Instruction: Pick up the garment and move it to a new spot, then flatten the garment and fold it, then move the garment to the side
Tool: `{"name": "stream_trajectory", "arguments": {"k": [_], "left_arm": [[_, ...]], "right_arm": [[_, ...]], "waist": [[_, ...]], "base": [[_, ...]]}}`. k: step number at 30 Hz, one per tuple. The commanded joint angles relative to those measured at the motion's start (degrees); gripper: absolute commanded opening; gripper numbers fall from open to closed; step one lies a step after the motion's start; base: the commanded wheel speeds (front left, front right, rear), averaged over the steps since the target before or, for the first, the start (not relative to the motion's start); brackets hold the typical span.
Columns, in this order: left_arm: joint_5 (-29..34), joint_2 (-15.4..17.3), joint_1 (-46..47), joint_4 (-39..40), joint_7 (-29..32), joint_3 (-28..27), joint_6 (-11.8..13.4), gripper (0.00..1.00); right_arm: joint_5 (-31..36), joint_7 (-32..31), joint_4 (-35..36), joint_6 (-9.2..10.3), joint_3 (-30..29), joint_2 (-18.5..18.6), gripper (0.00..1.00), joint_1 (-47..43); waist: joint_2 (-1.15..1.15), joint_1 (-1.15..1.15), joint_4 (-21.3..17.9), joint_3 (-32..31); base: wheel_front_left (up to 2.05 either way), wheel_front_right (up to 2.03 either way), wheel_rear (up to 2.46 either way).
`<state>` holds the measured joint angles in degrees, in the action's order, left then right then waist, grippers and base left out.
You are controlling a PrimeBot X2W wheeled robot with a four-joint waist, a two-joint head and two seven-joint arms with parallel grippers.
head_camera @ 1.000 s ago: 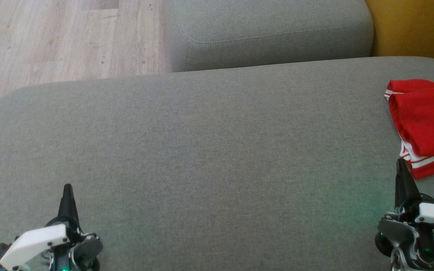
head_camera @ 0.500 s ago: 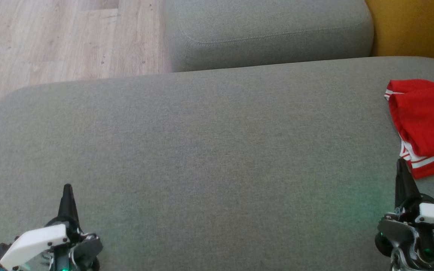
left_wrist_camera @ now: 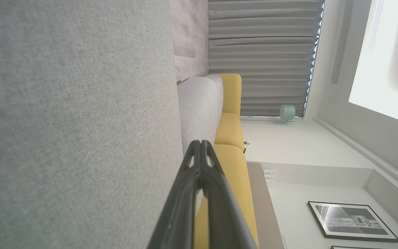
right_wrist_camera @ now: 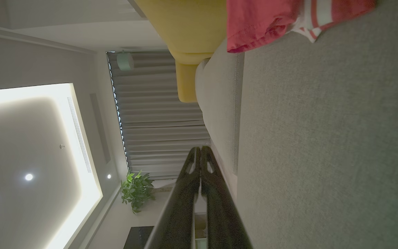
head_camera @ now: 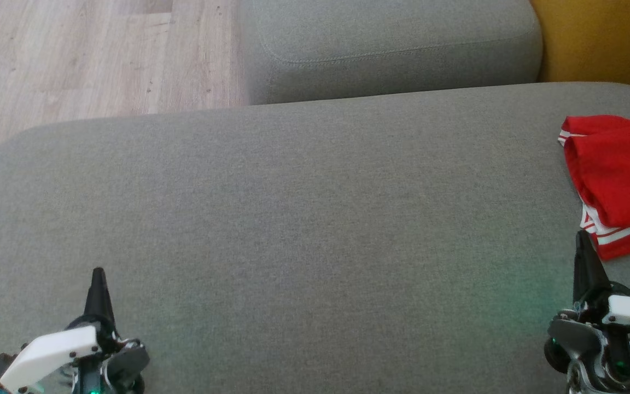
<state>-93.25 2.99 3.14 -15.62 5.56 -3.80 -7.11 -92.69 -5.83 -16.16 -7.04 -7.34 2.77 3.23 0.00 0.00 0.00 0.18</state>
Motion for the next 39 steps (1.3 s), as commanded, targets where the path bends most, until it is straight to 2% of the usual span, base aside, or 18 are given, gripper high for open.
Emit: {"name": "stream_trajectory", "arguments": {"k": [1, 39], "left_arm": [[0.6, 0.4, 3.0, 1.6, 0.4, -2.1, -0.4, 0.00], [0.8, 0.2, 3.0, 1.6, 0.6, -2.4, -0.4, 0.00]], "right_arm": [[0.3, -0.4, 2.1, -0.45, 1.1, 0.3, 0.00, 2.9], [0.4, -0.6, 2.1, -0.45, 1.0, 0.2, 0.00, 2.9]], "waist": [[0.00, 0.00, 0.0, 0.0], [0.00, 0.00, 0.0, 0.0]], "base": [[0.00, 0.00, 0.00], [0.00, 0.00, 0.00]]}}
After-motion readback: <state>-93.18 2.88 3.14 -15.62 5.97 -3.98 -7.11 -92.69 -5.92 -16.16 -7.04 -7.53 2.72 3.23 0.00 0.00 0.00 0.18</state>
